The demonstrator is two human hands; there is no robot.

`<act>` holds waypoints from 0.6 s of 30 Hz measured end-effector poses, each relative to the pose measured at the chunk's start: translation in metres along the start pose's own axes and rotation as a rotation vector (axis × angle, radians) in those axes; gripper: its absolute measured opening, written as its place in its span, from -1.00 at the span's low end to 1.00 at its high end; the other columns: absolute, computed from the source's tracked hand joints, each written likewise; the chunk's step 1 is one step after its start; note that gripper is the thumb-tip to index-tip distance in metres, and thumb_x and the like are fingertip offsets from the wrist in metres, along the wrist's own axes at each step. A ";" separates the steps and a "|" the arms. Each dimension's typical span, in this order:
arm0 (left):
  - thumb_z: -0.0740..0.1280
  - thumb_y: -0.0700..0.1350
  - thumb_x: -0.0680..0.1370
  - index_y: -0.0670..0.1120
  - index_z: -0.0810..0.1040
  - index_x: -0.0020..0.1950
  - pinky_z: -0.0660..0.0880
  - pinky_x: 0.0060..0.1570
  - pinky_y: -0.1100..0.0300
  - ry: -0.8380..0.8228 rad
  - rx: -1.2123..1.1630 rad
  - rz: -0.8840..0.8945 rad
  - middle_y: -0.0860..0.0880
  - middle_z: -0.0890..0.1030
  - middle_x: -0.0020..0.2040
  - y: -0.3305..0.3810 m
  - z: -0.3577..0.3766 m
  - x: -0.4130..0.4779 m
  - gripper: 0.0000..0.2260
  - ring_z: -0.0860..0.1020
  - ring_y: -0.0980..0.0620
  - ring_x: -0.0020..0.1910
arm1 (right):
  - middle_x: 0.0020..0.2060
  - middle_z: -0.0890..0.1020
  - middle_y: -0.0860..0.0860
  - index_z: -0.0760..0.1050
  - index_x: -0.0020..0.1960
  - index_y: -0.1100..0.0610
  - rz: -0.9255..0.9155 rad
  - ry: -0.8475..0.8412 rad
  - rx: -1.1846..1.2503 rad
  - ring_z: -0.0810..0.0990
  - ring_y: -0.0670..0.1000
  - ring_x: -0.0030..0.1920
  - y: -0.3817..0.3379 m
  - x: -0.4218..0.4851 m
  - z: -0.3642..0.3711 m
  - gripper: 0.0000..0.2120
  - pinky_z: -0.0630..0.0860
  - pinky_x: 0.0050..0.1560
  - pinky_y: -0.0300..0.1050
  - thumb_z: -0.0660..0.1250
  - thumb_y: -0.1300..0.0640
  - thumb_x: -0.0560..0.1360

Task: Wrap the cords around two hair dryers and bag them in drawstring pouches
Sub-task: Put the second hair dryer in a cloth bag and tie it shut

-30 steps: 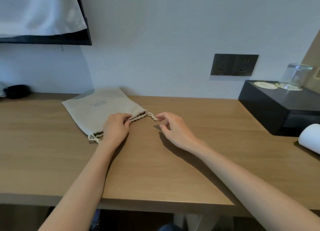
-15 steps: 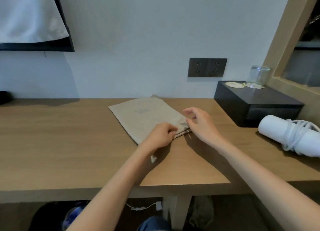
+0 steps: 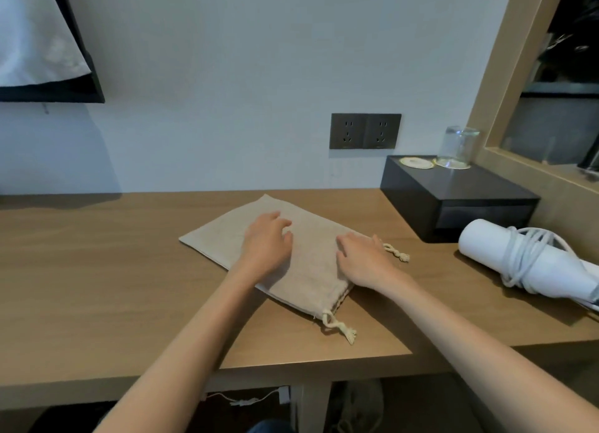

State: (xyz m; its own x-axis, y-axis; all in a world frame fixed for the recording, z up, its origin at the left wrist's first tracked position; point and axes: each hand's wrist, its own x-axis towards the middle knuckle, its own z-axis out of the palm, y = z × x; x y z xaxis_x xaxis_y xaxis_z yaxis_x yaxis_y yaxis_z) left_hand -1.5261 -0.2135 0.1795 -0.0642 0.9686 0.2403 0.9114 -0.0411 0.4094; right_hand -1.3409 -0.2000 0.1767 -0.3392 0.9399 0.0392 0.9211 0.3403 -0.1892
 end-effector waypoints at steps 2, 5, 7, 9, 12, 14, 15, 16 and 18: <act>0.02 0.13 0.63 0.07 0.21 0.51 -0.02 0.43 -0.20 -0.177 0.212 -0.079 -0.05 0.06 0.56 -0.010 0.003 0.003 -0.56 -0.01 -0.18 0.52 | 0.49 0.18 0.15 0.12 0.50 0.14 0.033 -0.099 -0.111 0.10 0.18 0.50 -0.008 0.009 0.007 -0.54 -0.13 0.47 0.20 -0.05 0.07 0.62; -0.11 0.24 0.60 0.17 0.09 0.53 0.03 0.39 -0.21 -0.274 0.307 -0.141 -0.02 0.07 0.56 -0.013 0.002 0.001 -0.51 0.03 -0.23 0.49 | 0.55 0.03 0.06 -0.02 0.56 0.04 -0.001 -0.122 -0.131 0.00 0.12 0.53 0.000 0.025 0.000 -0.49 -0.18 0.49 0.21 -0.05 0.17 0.62; -0.03 0.22 0.61 0.17 0.26 0.47 0.13 0.34 -0.15 -0.218 0.318 -0.113 -0.04 0.25 0.49 -0.009 -0.003 0.001 -0.55 0.14 -0.21 0.44 | 0.51 0.20 0.04 0.11 0.53 -0.01 0.007 -0.114 -0.141 0.14 0.13 0.50 0.010 0.035 -0.012 -0.49 -0.12 0.49 0.21 -0.02 0.25 0.60; 0.06 0.13 0.62 0.11 0.43 0.37 0.25 0.26 -0.05 -0.112 0.303 -0.053 -0.06 0.41 0.35 -0.006 -0.006 0.004 -0.63 0.29 -0.16 0.34 | 0.32 0.48 0.08 0.35 0.39 0.01 0.050 -0.095 -0.170 0.37 0.15 0.36 0.013 0.045 -0.024 -0.57 -0.05 0.48 0.20 0.03 0.28 0.58; 0.10 0.03 0.63 0.01 0.43 0.38 0.30 0.24 0.04 0.032 0.242 0.033 -0.07 0.42 0.33 -0.005 0.000 0.015 -0.65 0.33 -0.09 0.31 | 0.15 0.59 0.13 0.51 0.16 0.13 0.073 -0.006 -0.095 0.48 0.18 0.21 0.000 0.058 -0.021 -0.72 0.17 0.40 0.21 0.06 0.21 0.58; 0.08 0.01 0.64 -0.03 0.31 0.47 0.23 0.34 0.04 0.029 0.178 0.051 -0.10 0.30 0.45 -0.004 0.009 0.022 -0.61 0.25 -0.09 0.41 | 0.36 0.43 0.14 0.40 0.32 0.15 0.088 -0.036 0.013 0.34 0.20 0.37 -0.009 0.060 -0.007 -0.63 0.13 0.40 0.29 -0.02 0.06 0.63; 0.07 0.02 0.65 -0.03 0.24 0.50 0.17 0.39 0.03 0.003 0.178 0.057 -0.12 0.23 0.50 -0.004 0.013 0.026 -0.58 0.19 -0.11 0.46 | 0.49 0.24 0.11 0.24 0.46 0.13 0.111 -0.088 0.027 0.18 0.19 0.47 -0.013 0.059 0.001 -0.55 0.01 0.43 0.32 -0.10 0.00 0.65; 0.04 0.04 0.65 -0.02 0.19 0.52 0.10 0.43 0.01 -0.030 0.191 0.060 -0.12 0.16 0.53 -0.005 0.018 0.030 -0.56 0.13 -0.11 0.49 | 0.55 0.06 0.06 0.06 0.54 0.08 0.128 -0.118 0.015 0.01 0.16 0.53 -0.015 0.058 0.008 -0.50 -0.12 0.44 0.31 -0.16 -0.05 0.65; -0.01 0.11 0.64 0.04 0.12 0.54 -0.03 0.47 -0.04 -0.110 0.193 0.018 -0.11 0.07 0.56 -0.013 0.024 0.038 -0.54 0.02 -0.10 0.53 | 0.56 -0.11 0.00 -0.10 0.57 0.00 0.131 -0.084 -0.002 -0.14 0.12 0.54 -0.014 0.057 0.018 -0.49 -0.23 0.46 0.27 -0.22 -0.08 0.64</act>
State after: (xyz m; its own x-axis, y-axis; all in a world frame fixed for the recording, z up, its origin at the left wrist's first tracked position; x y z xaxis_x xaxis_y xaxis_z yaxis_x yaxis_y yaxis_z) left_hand -1.5301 -0.1701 0.1620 -0.0123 0.9894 0.1446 0.9735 -0.0211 0.2276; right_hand -1.3764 -0.1512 0.1639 -0.2311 0.9705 -0.0680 0.9587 0.2153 -0.1856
